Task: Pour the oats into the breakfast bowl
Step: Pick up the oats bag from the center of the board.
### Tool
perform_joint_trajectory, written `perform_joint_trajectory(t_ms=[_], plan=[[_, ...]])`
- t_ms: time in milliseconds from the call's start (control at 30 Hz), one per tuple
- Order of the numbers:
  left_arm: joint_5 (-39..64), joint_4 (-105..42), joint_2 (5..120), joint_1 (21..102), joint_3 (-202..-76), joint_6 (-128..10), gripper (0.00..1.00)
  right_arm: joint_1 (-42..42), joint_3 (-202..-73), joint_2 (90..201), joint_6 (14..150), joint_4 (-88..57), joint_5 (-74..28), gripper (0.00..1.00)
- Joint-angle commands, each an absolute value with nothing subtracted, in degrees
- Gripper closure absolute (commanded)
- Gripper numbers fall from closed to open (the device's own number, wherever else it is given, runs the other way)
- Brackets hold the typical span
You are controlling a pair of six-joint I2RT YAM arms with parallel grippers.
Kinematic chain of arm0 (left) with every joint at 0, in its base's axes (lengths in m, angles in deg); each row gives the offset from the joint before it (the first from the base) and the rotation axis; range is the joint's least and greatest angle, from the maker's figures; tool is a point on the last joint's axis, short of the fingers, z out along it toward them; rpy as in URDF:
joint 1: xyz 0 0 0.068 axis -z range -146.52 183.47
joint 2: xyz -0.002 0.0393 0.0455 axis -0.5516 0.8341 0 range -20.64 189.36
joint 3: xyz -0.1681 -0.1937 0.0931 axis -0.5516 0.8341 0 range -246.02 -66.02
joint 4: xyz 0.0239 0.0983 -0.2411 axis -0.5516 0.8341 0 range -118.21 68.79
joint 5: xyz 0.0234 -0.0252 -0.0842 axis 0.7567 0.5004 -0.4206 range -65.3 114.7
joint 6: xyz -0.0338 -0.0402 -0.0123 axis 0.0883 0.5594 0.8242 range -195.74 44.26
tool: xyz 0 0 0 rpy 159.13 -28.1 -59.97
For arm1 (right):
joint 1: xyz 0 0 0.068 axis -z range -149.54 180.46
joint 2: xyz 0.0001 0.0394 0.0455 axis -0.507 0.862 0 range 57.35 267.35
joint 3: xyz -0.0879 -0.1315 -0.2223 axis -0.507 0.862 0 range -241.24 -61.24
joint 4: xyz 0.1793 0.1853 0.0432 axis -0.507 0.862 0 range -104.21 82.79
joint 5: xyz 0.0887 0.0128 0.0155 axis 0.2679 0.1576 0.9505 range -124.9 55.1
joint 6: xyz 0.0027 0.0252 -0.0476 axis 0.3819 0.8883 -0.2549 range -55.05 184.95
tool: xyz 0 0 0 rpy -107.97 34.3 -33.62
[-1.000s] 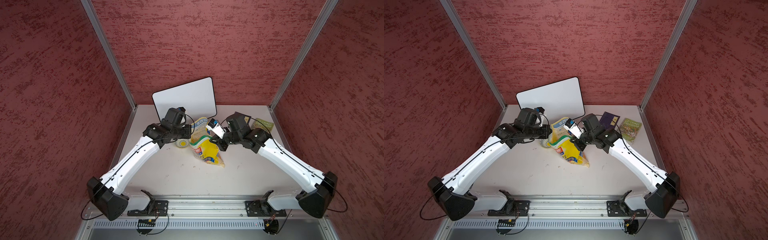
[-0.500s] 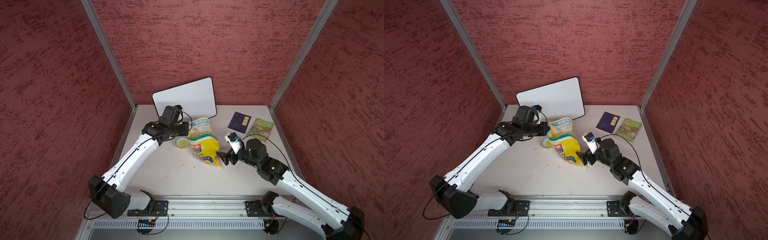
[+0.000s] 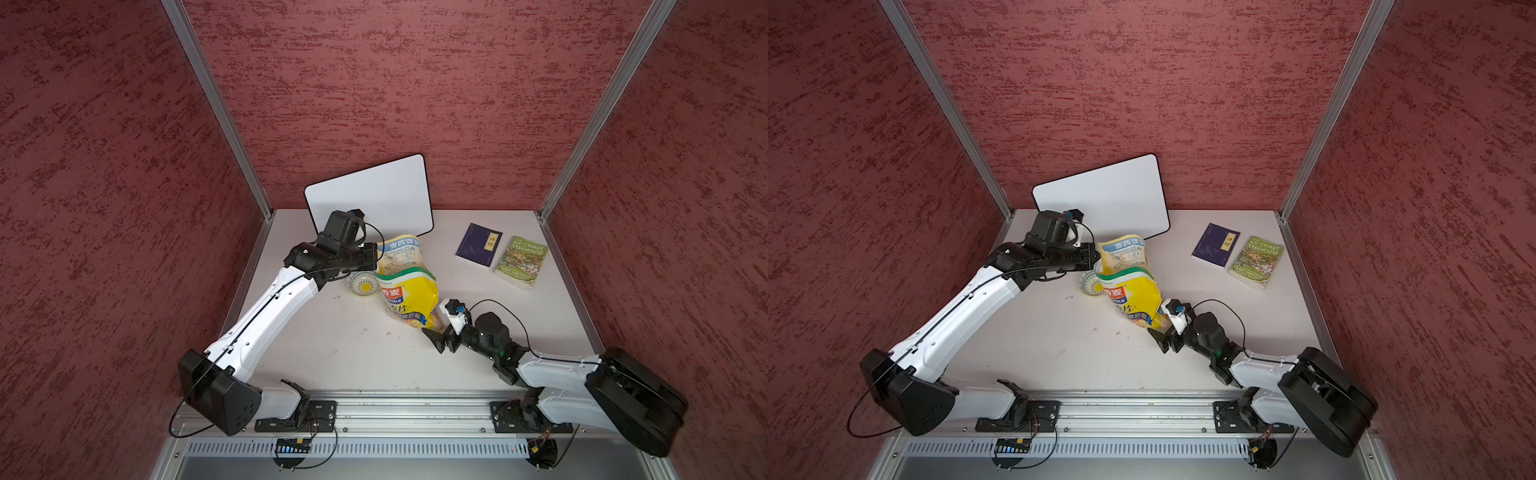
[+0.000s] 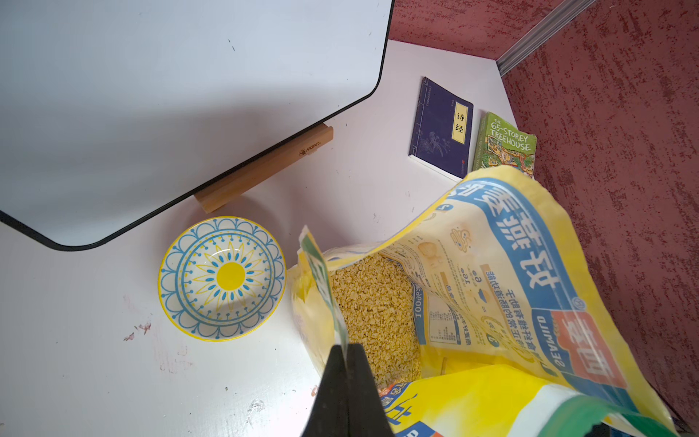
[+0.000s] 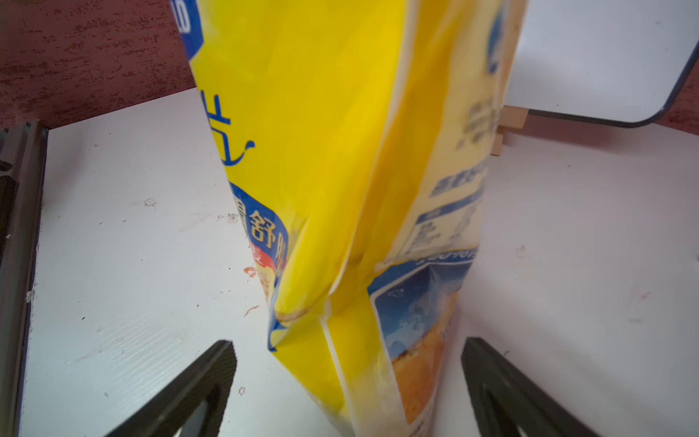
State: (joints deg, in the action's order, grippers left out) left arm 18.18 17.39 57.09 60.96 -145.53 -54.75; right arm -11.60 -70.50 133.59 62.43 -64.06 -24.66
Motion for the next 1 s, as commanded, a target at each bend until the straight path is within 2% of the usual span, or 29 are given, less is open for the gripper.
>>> perform_joint_trajectory(t_ms=[0, 67, 167, 733, 833, 967], plan=[[18.81, 14.29, 57.15, 60.54, -147.04, -55.01, 1.00, -12.90, -70.40, 140.87, 62.84, -87.87, -22.18, 0.01], [18.94, 14.65, 57.08, 60.47, -147.08, -55.07, 1.00, -13.17, -71.20, 147.23, 62.63, -94.12, -22.41, 0.01], [19.12, 15.14, 56.90, 60.55, -147.10, -55.08, 1.00, -13.53, -73.93, 151.36, 61.84, -94.49, -24.42, 0.01], [19.30, 15.32, 57.38, 60.54, -146.80, -55.24, 1.00, -13.41, -80.73, 163.33, 60.72, -93.15, -30.42, 0.01], [19.58, 14.98, 57.41, 60.51, -146.46, -55.14, 1.00, -13.48, -80.44, 166.74, 60.62, -94.42, -29.49, 0.08], [19.95, 14.52, 57.00, 60.54, -145.75, -54.94, 1.00, -13.45, -80.49, 169.30, 61.52, -93.92, -27.72, 0.26]])
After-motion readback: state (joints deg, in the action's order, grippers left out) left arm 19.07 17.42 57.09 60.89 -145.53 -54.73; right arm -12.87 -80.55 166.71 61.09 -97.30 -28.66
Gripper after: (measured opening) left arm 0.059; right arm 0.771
